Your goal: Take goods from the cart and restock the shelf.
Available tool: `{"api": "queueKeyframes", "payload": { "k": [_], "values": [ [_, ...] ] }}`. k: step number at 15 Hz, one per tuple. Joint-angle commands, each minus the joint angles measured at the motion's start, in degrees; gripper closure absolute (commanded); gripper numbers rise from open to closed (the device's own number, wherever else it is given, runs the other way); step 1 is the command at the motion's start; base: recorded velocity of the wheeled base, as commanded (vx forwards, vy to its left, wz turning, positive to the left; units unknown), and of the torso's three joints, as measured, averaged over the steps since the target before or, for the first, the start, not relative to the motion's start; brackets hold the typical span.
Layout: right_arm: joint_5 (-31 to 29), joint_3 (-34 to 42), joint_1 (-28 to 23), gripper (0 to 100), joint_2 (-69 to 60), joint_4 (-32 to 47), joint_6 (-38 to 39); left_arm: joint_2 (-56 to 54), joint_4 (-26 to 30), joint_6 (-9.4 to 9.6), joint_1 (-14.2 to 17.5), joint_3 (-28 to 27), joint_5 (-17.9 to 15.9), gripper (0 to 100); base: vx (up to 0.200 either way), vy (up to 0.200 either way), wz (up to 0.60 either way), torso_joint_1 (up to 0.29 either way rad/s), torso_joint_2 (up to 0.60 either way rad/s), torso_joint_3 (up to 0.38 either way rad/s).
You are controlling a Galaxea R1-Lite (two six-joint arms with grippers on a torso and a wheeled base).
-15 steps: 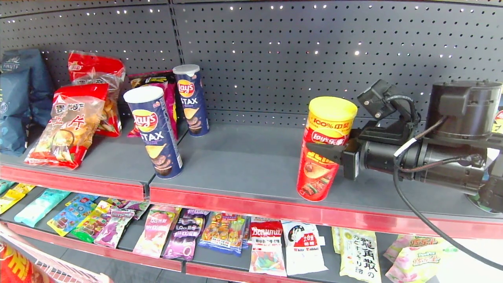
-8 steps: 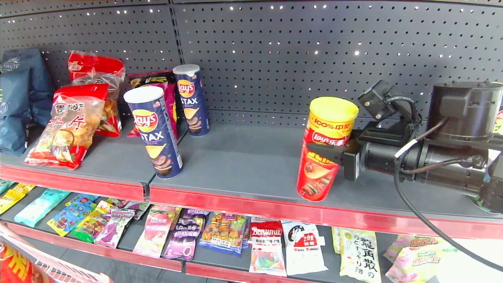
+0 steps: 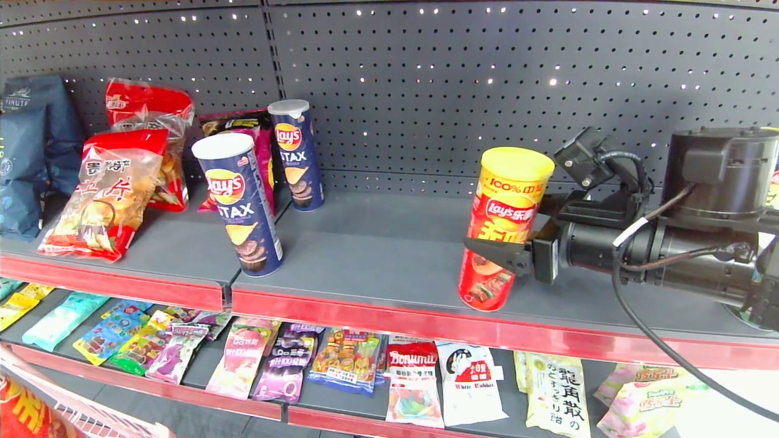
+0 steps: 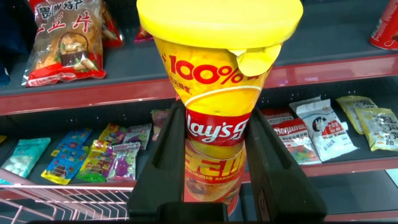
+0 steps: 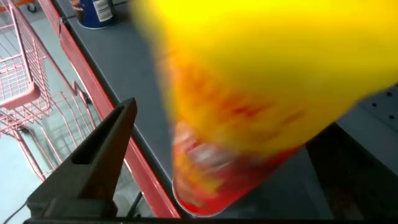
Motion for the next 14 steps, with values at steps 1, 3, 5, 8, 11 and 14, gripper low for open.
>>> {"api": "queueKeyframes", "payload": {
  "k": [1,3,5,8,11,14],
  "values": [
    [-0.14,2.06,0.02,0,-2.04,-0.09,-0.04,0.14,-0.01,-0.01,0.01,-0.07,0.01,100,0.0,0.0,0.0,0.0,0.0,0.0],
    [-1.19,7.77,-0.42,0,-7.23,-0.09,0.23,0.14,-0.01,-0.01,0.01,-0.07,-0.17,100,0.0,0.0,0.0,0.0,0.0,0.0],
    [-2.51,13.57,-0.42,0,-14.0,-0.01,0.49,0.23,-0.09,-0.01,-0.08,0.02,-0.34,100,0.0,0.0,0.0,0.0,0.0,0.0],
    [-5.41,22.01,-1.92,0,-25.16,0.52,0.31,0.67,-0.09,-0.01,-0.25,0.02,-1.13,100,0.0,0.0,0.0,0.0,0.0,0.0],
    [-16.05,30.62,-8.77,0,-41.24,2.72,0.93,1.9,-0.27,-0.01,-0.16,-0.24,-0.96,100,0.0,0.0,0.0,0.0,0.0,0.0],
    [-16.75,31.24,-20.28,0,-57.06,18.63,5.32,4.45,-0.27,1.75,0.01,-0.68,0.18,100,0.0,0.0,0.0,0.0,0.0,0.0]
  ]
}}
